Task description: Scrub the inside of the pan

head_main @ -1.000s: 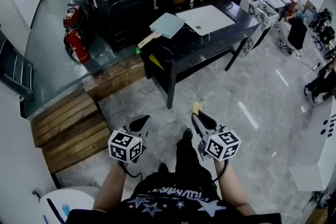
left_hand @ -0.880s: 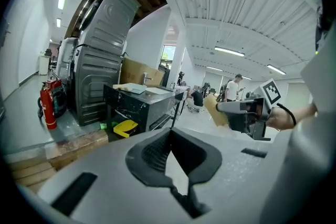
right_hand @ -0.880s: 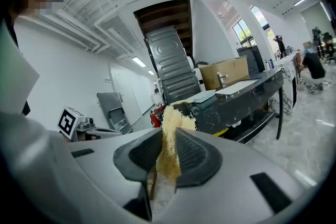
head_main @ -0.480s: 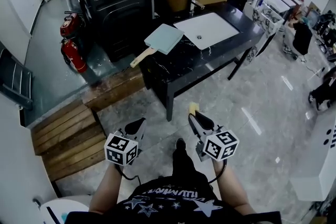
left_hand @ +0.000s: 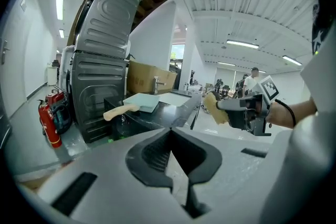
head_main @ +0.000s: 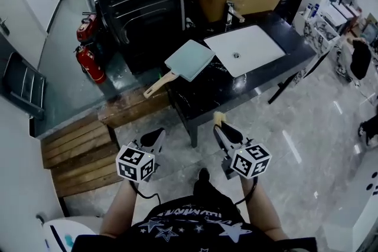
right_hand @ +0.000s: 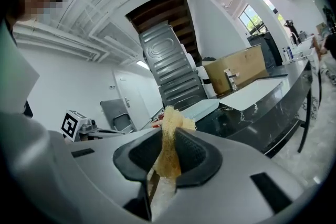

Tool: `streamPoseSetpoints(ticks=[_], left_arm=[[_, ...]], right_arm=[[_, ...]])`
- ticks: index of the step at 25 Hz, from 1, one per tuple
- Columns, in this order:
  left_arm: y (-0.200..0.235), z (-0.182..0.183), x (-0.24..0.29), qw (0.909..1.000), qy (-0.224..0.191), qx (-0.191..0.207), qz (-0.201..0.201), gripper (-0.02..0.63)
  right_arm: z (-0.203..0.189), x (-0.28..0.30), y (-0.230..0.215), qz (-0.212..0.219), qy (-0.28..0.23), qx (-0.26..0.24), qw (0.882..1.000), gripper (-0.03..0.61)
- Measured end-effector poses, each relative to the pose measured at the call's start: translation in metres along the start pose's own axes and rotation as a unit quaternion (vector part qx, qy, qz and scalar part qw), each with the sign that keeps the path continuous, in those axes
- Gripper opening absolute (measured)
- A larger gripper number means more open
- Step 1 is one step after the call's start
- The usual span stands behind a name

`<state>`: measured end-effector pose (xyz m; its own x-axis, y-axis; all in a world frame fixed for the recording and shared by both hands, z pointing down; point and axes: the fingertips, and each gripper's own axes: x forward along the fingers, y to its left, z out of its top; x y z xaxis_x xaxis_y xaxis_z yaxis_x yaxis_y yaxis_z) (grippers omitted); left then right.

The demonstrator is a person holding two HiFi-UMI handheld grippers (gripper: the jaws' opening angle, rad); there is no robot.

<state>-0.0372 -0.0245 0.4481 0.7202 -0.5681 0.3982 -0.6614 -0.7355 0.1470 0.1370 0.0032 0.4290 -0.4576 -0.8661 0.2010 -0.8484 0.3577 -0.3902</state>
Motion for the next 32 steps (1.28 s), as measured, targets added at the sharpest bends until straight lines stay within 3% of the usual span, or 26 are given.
streamPoseSetpoints(ticks=[10, 17, 20, 22, 26, 29, 32], left_arm=[[0.038, 0.048, 0.068, 0.9978, -0.012, -0.020, 0.062, 0.008], [0.062, 0.058, 0.077, 0.9941, -0.003, -0.031, 0.104, 0.008], [0.073, 0.055, 0.075, 0.9940, 0.006, -0.034, 0.104, 0.009], [0.080, 0.056, 0.074, 0.9946, 0.010, -0.032, 0.099, 0.148], [0.103, 0.057, 0.074, 0.9941, 0.024, -0.002, 0.105, 0.252], [0.129, 0.051, 0.076, 0.9928, 0.046, -0.001, 0.111, 0.287], [0.148, 0.041, 0.083, 0.9934, 0.071, 0.000, 0.091, 0.290]], right_arm=[[0.050, 0.070, -0.066, 0.065, 0.009, -0.002, 0.998, 0.080], [0.061, 0.109, -0.079, 0.097, 0.037, -0.009, 0.995, 0.080], [0.063, 0.122, -0.078, 0.103, 0.041, -0.007, 0.994, 0.080], [0.063, 0.132, -0.077, 0.101, 0.044, -0.006, 0.994, 0.080], [0.064, 0.148, -0.075, 0.089, 0.046, -0.010, 0.995, 0.080], [0.069, 0.159, -0.071, 0.079, 0.045, -0.014, 0.996, 0.080], [0.073, 0.170, -0.072, 0.068, 0.046, -0.020, 0.996, 0.080]])
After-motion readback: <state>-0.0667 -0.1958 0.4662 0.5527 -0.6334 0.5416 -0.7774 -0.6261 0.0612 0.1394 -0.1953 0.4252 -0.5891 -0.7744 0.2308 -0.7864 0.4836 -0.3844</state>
